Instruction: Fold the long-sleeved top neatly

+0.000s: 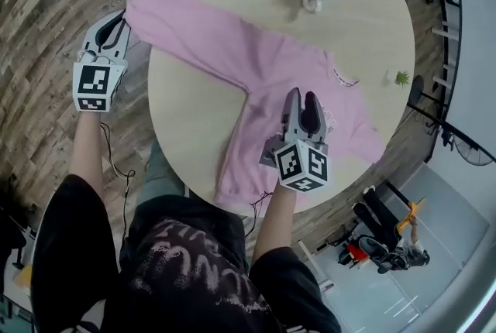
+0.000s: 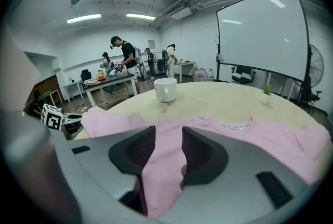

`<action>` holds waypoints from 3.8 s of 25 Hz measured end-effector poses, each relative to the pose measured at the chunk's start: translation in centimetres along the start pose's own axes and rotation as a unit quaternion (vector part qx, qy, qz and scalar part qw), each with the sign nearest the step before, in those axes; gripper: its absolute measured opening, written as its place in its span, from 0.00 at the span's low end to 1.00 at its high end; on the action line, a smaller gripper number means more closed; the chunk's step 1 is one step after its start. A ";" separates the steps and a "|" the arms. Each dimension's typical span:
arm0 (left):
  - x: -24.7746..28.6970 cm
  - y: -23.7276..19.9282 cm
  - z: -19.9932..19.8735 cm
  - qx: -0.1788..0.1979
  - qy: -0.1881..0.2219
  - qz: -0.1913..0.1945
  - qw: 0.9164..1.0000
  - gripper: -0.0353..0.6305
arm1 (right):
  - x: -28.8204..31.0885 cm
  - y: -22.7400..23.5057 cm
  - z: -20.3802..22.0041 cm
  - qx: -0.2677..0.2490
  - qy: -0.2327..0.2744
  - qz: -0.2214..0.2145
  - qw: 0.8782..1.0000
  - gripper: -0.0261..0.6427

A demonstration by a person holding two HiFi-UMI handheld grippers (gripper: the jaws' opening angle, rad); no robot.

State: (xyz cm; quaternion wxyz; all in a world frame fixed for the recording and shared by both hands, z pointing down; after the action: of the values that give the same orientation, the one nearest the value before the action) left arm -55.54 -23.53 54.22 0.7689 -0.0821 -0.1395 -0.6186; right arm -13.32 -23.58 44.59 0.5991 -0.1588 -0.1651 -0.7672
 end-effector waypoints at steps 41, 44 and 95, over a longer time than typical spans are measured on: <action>9.4 54.0 -16.3 0.124 0.010 0.143 0.982 0.19 | -27.4 42.1 9.6 0.154 0.090 0.142 0.974 0.29; 9.6 54.9 -15.8 0.107 0.006 0.168 0.980 0.26 | -27.4 42.1 10.6 0.168 0.086 0.152 0.970 0.29; 11.5 60.4 -15.4 0.196 -0.052 0.177 0.963 0.21 | -18.3 63.8 19.5 0.057 0.008 0.122 0.991 0.29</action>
State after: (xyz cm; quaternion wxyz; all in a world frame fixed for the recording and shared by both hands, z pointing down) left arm 7.33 -25.46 46.10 0.8585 0.0149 -0.2817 -0.4283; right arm 53.81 -13.63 58.01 0.6974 -0.1374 -0.1833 -0.6791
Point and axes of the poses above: the fingertips, and each gripper's own axes: x forward along the fingers, y to its right, z out of its underside, the point moved 5 cm from there along -x, backward along the fingers, and after that the axes turned 8 degrees about y, right-handed, at the moved point
